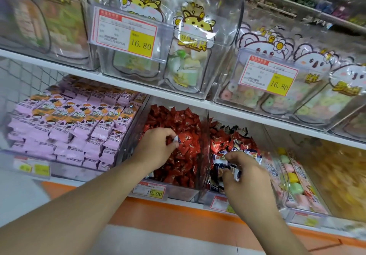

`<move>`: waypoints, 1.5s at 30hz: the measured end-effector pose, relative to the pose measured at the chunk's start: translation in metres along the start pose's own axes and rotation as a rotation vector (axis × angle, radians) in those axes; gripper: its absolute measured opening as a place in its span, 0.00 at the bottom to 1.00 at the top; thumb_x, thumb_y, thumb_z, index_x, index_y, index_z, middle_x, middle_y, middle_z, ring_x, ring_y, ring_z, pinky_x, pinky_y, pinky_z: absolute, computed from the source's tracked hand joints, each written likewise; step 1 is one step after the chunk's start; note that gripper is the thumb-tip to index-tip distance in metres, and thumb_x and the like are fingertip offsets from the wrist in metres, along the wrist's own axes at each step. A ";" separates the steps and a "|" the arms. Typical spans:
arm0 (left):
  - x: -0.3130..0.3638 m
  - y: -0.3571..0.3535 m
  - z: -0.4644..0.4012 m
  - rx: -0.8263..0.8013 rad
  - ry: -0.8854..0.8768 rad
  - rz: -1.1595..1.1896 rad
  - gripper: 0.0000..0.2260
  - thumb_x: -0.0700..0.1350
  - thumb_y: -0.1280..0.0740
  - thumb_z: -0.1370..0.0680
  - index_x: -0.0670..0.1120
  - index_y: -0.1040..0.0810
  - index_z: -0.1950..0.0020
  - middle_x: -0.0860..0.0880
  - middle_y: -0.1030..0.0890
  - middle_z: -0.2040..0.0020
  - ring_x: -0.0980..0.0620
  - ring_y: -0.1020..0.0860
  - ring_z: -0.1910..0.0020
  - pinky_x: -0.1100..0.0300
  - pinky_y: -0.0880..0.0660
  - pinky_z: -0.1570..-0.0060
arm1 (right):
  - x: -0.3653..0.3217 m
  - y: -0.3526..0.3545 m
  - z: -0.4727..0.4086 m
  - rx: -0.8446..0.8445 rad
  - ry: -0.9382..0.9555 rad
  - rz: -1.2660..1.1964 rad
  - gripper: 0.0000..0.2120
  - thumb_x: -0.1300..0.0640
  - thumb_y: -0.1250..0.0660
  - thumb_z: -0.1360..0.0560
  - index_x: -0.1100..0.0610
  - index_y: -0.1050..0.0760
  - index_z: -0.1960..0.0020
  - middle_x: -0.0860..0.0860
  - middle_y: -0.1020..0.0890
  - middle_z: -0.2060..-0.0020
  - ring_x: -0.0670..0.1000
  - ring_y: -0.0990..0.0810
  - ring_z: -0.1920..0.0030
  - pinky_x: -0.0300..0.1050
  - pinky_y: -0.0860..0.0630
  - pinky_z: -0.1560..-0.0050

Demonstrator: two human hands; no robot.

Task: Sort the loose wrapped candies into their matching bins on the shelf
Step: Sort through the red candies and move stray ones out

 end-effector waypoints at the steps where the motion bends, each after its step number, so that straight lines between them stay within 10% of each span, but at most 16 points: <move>1: 0.004 0.003 0.002 0.008 -0.021 0.033 0.05 0.50 0.27 0.21 0.52 0.15 0.46 0.59 0.19 0.52 0.58 0.21 0.51 0.69 0.31 0.58 | -0.001 0.001 0.001 0.006 0.003 0.001 0.16 0.62 0.30 0.22 0.52 0.22 0.35 0.44 0.19 0.42 0.43 0.25 0.46 0.35 0.33 0.45; 7: 0.037 0.015 0.020 -0.133 0.045 0.315 0.03 0.52 0.25 0.22 0.55 0.16 0.50 0.58 0.15 0.56 0.65 0.19 0.55 0.70 0.25 0.54 | -0.025 0.007 0.007 -0.007 0.185 -0.091 0.22 0.56 0.27 0.22 0.47 0.26 0.30 0.35 0.25 0.38 0.37 0.28 0.36 0.37 0.31 0.33; 12: 0.068 0.019 0.047 -0.351 0.110 0.523 0.08 0.56 0.26 0.23 0.53 0.12 0.51 0.54 0.12 0.56 0.56 0.15 0.51 0.52 0.21 0.39 | -0.039 0.006 0.012 0.068 0.289 -0.174 0.16 0.54 0.25 0.24 0.47 0.22 0.38 0.39 0.21 0.47 0.42 0.20 0.47 0.39 0.23 0.46; 17: 0.075 0.037 0.061 -0.349 -0.018 0.292 0.09 0.59 0.30 0.21 0.58 0.14 0.46 0.62 0.14 0.52 0.67 0.19 0.50 0.60 0.22 0.41 | -0.027 0.013 0.010 0.167 0.222 -0.093 0.06 0.56 0.28 0.21 0.49 0.19 0.45 0.41 0.19 0.52 0.41 0.21 0.57 0.33 0.27 0.58; 21: 0.059 0.082 0.058 -0.136 -0.170 -0.035 0.08 0.56 0.33 0.19 0.60 0.18 0.41 0.66 0.19 0.49 0.71 0.23 0.51 0.75 0.30 0.54 | -0.002 0.018 0.002 0.162 0.046 0.031 0.17 0.55 0.30 0.21 0.54 0.23 0.33 0.48 0.20 0.38 0.50 0.22 0.39 0.43 0.26 0.40; 28: -0.007 0.109 0.037 0.001 -0.239 -0.406 0.21 0.61 0.40 0.20 0.55 0.22 0.31 0.57 0.22 0.33 0.52 0.28 0.29 0.47 0.39 0.26 | -0.037 -0.003 0.011 0.058 0.198 -0.069 0.18 0.59 0.30 0.22 0.50 0.23 0.33 0.41 0.22 0.39 0.42 0.24 0.39 0.40 0.27 0.36; 35: -0.024 0.100 0.032 -0.019 -0.277 -0.435 0.19 0.57 0.34 0.19 0.56 0.24 0.29 0.59 0.24 0.31 0.55 0.38 0.25 0.49 0.44 0.25 | -0.092 -0.069 -0.021 -0.271 0.359 -0.110 0.13 0.60 0.27 0.23 0.47 0.17 0.40 0.39 0.17 0.45 0.38 0.22 0.47 0.22 0.31 0.47; 45: -0.029 0.096 0.028 0.003 -0.267 -0.395 0.20 0.59 0.36 0.19 0.56 0.25 0.28 0.60 0.26 0.29 0.58 0.42 0.25 0.54 0.51 0.27 | -0.086 -0.098 -0.055 -0.529 0.360 0.094 0.18 0.60 0.24 0.26 0.46 0.16 0.38 0.41 0.16 0.40 0.42 0.21 0.38 0.37 0.25 0.37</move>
Point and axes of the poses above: each hand's wrist, its own z-axis away from the middle knuckle, its own y-axis out of the back of the hand, x = y × z, the point moved 2 cm from there along -z, towards the middle knuckle
